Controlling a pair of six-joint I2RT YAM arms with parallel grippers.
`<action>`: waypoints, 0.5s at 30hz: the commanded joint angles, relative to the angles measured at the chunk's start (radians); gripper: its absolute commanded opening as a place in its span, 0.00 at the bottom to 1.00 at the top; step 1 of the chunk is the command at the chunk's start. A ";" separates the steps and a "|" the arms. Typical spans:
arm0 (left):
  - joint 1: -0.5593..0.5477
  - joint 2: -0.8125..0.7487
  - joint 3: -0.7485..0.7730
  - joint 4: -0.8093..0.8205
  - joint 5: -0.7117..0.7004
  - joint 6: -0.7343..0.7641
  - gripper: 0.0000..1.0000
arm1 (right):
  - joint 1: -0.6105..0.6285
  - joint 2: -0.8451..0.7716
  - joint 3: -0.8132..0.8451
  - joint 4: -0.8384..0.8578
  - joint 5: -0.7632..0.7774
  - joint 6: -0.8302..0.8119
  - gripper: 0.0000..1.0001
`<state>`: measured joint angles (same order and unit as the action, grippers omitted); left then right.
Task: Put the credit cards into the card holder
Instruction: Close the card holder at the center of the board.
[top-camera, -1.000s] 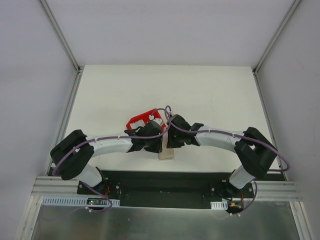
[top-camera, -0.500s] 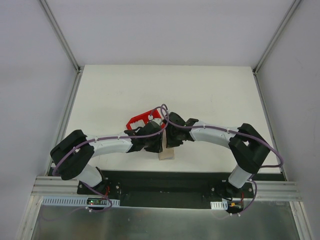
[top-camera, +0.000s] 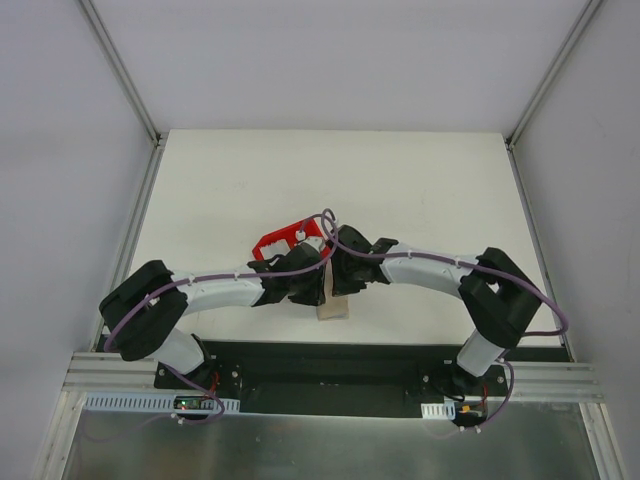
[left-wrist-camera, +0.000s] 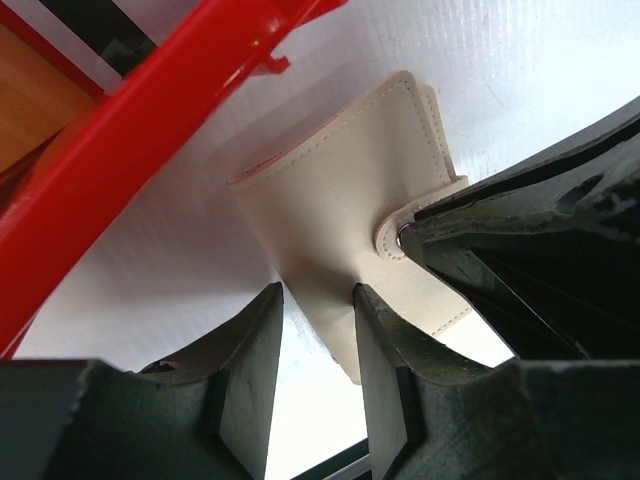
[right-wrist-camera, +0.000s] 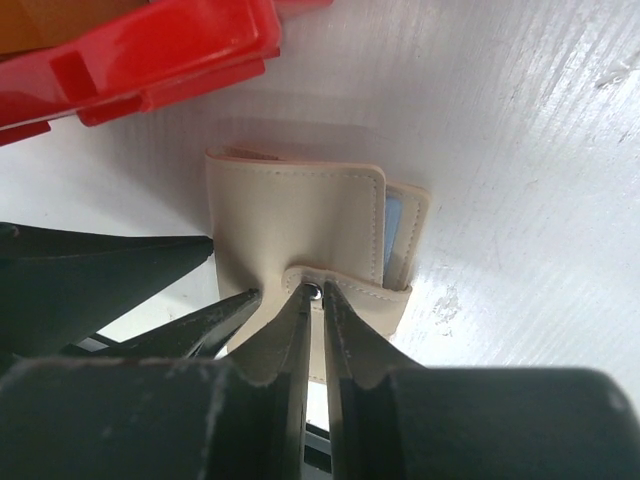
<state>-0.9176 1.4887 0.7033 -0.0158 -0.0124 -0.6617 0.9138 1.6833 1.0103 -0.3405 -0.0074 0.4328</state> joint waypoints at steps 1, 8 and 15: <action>-0.013 -0.028 -0.022 0.005 -0.035 -0.001 0.34 | 0.007 0.047 -0.070 -0.015 0.044 -0.022 0.12; -0.013 -0.030 -0.030 0.005 -0.034 -0.015 0.37 | 0.008 0.015 -0.118 0.032 0.018 -0.006 0.14; -0.013 -0.057 -0.048 0.005 -0.055 -0.029 0.38 | 0.008 0.000 -0.102 0.057 0.018 -0.012 0.16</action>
<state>-0.9176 1.4693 0.6788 -0.0010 -0.0311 -0.6735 0.9138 1.6409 0.9440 -0.2554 -0.0154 0.4335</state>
